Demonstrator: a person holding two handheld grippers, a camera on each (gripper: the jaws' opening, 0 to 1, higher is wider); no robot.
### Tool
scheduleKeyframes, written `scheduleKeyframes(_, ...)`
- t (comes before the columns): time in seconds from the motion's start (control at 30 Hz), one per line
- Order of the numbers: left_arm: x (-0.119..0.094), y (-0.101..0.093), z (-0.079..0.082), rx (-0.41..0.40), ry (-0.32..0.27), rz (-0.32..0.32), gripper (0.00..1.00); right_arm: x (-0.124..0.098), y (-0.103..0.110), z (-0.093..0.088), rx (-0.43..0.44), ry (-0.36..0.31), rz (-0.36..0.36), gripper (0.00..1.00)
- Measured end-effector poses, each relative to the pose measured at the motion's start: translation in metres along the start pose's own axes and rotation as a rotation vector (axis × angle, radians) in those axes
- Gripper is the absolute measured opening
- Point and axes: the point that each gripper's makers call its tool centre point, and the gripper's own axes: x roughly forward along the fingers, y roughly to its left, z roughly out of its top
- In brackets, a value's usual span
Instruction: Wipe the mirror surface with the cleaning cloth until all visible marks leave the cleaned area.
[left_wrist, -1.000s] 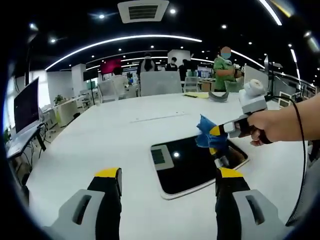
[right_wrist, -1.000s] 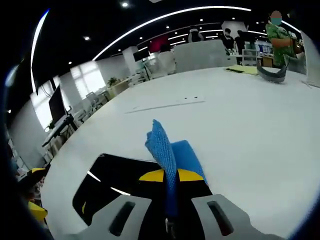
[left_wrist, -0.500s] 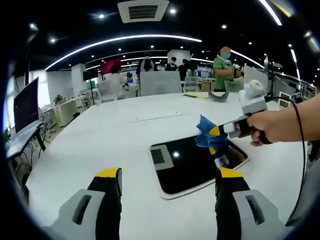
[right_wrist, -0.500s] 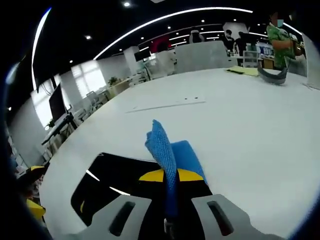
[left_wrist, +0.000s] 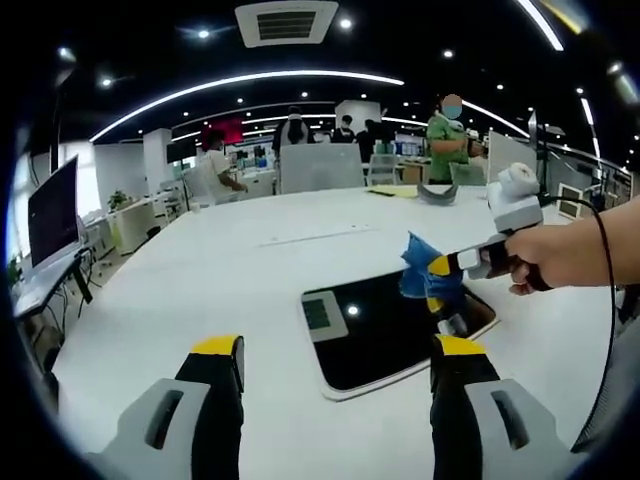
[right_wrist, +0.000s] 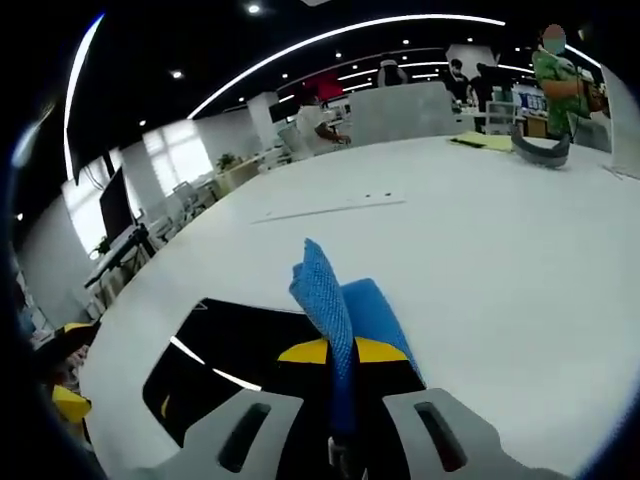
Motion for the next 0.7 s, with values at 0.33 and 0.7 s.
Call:
scheduleKeyframes(0.33, -0.003, -0.002, 0.004, 0.012, -0.009, -0.001, 0.76, -0.015, 0.000, -0.010, -0.005, -0.001, 0.006, 0.03)
scheduleKeyframes(0.7, -0.007, -0.002, 0.006, 0.015, -0.015, 0.003, 0.76, -0.019, -0.004, -0.016, -0.006, -0.010, 0.006, 0.03)
